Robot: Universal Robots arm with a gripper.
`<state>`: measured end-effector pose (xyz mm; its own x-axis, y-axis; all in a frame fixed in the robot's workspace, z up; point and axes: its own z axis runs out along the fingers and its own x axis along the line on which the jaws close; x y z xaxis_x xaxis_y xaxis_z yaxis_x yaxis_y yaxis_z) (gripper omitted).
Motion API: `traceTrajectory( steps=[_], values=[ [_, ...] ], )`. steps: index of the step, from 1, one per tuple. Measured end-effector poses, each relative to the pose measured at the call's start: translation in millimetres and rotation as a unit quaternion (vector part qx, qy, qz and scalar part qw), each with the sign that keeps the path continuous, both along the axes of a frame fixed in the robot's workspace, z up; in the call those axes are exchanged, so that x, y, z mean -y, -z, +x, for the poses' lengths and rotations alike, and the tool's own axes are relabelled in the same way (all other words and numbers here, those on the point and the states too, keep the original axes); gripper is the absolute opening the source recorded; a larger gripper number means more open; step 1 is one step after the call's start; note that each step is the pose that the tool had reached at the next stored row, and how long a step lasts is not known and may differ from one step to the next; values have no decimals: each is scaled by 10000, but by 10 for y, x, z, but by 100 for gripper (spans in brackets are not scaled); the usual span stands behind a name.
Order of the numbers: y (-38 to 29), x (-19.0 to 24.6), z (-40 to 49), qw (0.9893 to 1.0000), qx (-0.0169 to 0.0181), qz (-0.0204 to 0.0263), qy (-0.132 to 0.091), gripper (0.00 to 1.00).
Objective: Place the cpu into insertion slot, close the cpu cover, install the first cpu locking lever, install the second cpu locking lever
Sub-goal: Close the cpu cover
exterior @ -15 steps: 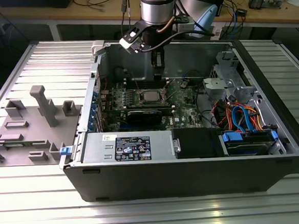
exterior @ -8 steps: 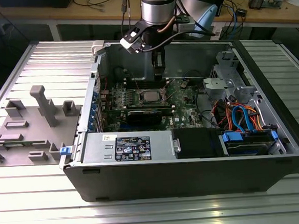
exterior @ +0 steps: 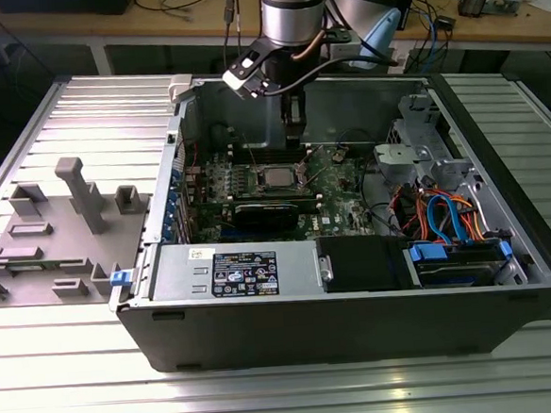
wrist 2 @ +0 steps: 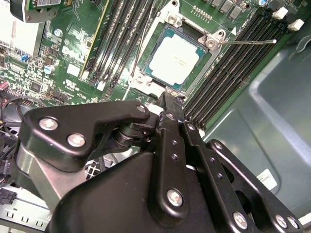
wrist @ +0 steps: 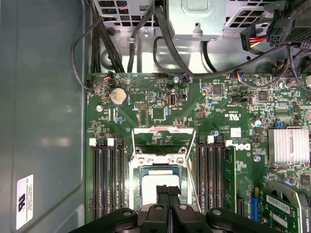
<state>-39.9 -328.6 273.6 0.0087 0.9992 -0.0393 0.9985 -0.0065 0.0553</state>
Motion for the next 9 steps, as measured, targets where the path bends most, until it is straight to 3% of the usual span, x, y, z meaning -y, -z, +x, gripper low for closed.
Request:
traceTrajectory(
  steps=[9],
  values=[
    [0, 0, 9, 10000, 0, 0, 0, 11]
  ],
)
